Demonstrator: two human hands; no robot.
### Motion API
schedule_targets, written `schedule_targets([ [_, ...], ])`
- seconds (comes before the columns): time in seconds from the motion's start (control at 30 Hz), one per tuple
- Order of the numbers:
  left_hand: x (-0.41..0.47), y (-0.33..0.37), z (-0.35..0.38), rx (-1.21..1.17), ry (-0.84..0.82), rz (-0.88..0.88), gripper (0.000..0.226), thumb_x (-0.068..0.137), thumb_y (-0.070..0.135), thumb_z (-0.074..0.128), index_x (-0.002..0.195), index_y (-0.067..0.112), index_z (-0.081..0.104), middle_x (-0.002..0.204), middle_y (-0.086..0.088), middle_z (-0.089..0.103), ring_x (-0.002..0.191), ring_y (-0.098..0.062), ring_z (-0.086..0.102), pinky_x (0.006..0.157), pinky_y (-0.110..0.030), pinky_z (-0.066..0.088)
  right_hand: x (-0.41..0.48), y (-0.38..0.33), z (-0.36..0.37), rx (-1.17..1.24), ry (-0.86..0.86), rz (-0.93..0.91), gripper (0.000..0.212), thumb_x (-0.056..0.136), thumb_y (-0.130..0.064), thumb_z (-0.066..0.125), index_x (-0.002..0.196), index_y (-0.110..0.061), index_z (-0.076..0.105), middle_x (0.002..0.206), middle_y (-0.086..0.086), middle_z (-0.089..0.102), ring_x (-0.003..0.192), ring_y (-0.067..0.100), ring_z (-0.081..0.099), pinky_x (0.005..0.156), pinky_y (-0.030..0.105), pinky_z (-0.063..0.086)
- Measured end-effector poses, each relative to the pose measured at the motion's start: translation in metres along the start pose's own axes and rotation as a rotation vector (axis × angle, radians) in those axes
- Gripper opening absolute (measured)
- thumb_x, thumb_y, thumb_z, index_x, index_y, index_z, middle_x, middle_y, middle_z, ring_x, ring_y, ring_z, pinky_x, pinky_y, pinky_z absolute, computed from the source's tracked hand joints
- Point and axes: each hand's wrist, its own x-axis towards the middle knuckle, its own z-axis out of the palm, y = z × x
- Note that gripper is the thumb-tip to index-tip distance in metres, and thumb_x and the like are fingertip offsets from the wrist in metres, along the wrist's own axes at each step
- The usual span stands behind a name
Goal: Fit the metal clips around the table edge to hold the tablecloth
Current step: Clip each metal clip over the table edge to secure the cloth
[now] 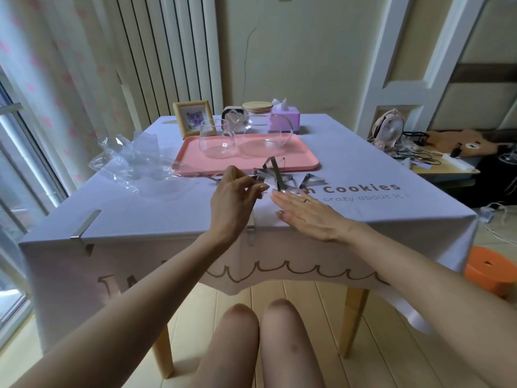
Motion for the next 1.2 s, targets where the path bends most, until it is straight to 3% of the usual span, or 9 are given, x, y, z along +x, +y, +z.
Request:
schedule_targets([
  [0.1,-0.001,0.008,0.011,-0.058,-0.029,0.012,0.028,0.092,0.027,0.054,0.074,0.008,0.066,0.087,0.0,0.044,0.078,-0.019,0.049,0.067,-0.033,0.043,-0.004,0.019,-0.002,0.014,-0.013,0.014,0.053,0.1,-0.046,0.014,0.15,-0.031,-0.001,0.158,-0.012,-0.004,0.143,0.003,-0.006,0.117,0.027,-0.01],
  [0.23,-0.001,0.017,0.029,-0.125,-0.058,0.024,0.021,0.095,0.021,0.051,0.085,0.006,0.062,0.088,0.0,0.046,0.081,-0.025,0.053,0.07,-0.038,0.046,-0.011,0.039,-0.004,-0.004,-0.008,0.04,0.053,0.1,-0.047,0.013,0.149,-0.032,-0.001,0.158,-0.013,-0.004,0.143,0.002,-0.006,0.118,0.03,-0.008],
  [0.5,-0.005,0.04,0.058,-0.235,-0.056,0.094,0.021,0.094,0.019,0.053,0.073,0.017,0.055,0.078,0.01,0.046,0.067,-0.005,0.049,0.064,-0.026,0.041,-0.026,0.076,-0.005,-0.024,0.015,0.066,0.054,0.1,-0.045,0.011,0.15,-0.03,-0.002,0.157,-0.014,-0.006,0.143,0.002,-0.007,0.118,0.032,-0.007],
  [0.67,-0.012,0.054,0.081,-0.308,-0.116,0.087,0.02,0.093,0.025,0.05,0.075,0.017,0.055,0.084,-0.001,0.05,0.074,-0.021,0.057,0.067,-0.047,0.052,-0.042,0.096,-0.009,-0.034,0.029,0.121,0.053,0.101,-0.042,0.014,0.15,-0.029,-0.001,0.158,-0.01,-0.004,0.144,0.004,-0.005,0.118,0.031,-0.007],
  [0.87,-0.017,0.081,0.103,-0.323,-0.206,0.078,0.027,0.094,0.023,0.052,0.078,0.005,0.064,0.086,0.001,0.05,0.073,-0.017,0.056,0.072,-0.041,0.051,-0.059,0.116,-0.014,-0.076,0.048,0.224,0.053,0.101,-0.041,0.014,0.15,-0.026,0.001,0.158,-0.008,-0.002,0.145,0.007,-0.003,0.117,0.032,-0.004],
  [1.03,-0.017,0.088,0.111,-0.334,-0.219,0.064,0.025,0.095,0.023,0.051,0.074,0.014,0.061,0.085,0.001,0.051,0.075,-0.017,0.056,0.074,-0.043,0.052,-0.073,0.132,-0.019,-0.062,0.022,0.373,0.056,0.1,-0.042,0.013,0.151,-0.021,0.003,0.159,-0.005,-0.004,0.145,0.009,-0.004,0.117,0.035,-0.004],
  [1.2,-0.01,0.087,0.106,-0.327,-0.152,-0.009,0.029,0.095,0.019,0.05,0.068,0.029,0.047,0.085,-0.011,0.059,0.076,-0.024,0.058,0.072,-0.05,0.05,-0.06,0.114,-0.031,-0.104,0.024,0.509,0.064,0.099,-0.048,0.016,0.15,-0.011,0.005,0.159,0.004,-0.002,0.146,0.018,-0.005,0.118,0.044,-0.004],
])
